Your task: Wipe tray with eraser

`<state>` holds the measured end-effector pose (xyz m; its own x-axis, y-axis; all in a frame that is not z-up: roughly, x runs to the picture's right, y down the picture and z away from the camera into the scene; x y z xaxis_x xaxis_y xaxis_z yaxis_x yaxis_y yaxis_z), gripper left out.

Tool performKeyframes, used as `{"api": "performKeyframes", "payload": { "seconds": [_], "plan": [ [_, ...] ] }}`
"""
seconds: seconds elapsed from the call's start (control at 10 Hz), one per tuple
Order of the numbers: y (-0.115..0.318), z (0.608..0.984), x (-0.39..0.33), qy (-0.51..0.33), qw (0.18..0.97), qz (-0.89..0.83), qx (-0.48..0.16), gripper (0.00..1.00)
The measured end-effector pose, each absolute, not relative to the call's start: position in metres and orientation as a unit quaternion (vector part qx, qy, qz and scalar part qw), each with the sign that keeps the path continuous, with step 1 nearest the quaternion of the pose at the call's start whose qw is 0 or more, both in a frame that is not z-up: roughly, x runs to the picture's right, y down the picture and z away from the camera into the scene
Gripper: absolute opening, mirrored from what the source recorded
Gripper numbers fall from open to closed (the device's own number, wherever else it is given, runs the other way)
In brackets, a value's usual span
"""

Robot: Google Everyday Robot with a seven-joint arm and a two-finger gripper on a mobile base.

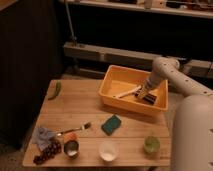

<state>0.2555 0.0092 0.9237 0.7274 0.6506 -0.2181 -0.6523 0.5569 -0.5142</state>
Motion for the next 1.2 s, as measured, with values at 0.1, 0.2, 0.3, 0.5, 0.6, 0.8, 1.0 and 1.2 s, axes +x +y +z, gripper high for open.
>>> {"api": "performKeyframes", "payload": {
  "seconds": [0.1, 0.2, 0.3, 0.5, 0.6, 0.8, 1.0, 1.2],
  "plan": [
    [-0.001, 0.929, 0.255, 0.003, 0.884, 0.369, -0.286, 0.09],
    [-0.019, 0.937, 0.25, 0.004, 0.888, 0.368, -0.276, 0.09],
    [-0.026, 0.94, 0.243, 0.004, 0.889, 0.365, -0.275, 0.09],
    [-0.037, 0.945, 0.226, -0.006, 0.892, 0.36, -0.272, 0.09],
    [-0.04, 0.948, 0.209, -0.016, 0.895, 0.352, -0.274, 0.09],
    [-0.045, 0.947, 0.167, -0.043, 0.901, 0.33, -0.279, 0.09],
    [-0.036, 0.932, 0.136, -0.073, 0.905, 0.307, -0.285, 0.09],
    [-0.019, 0.914, 0.122, -0.092, 0.905, 0.288, -0.3, 0.09]
  ]
}}
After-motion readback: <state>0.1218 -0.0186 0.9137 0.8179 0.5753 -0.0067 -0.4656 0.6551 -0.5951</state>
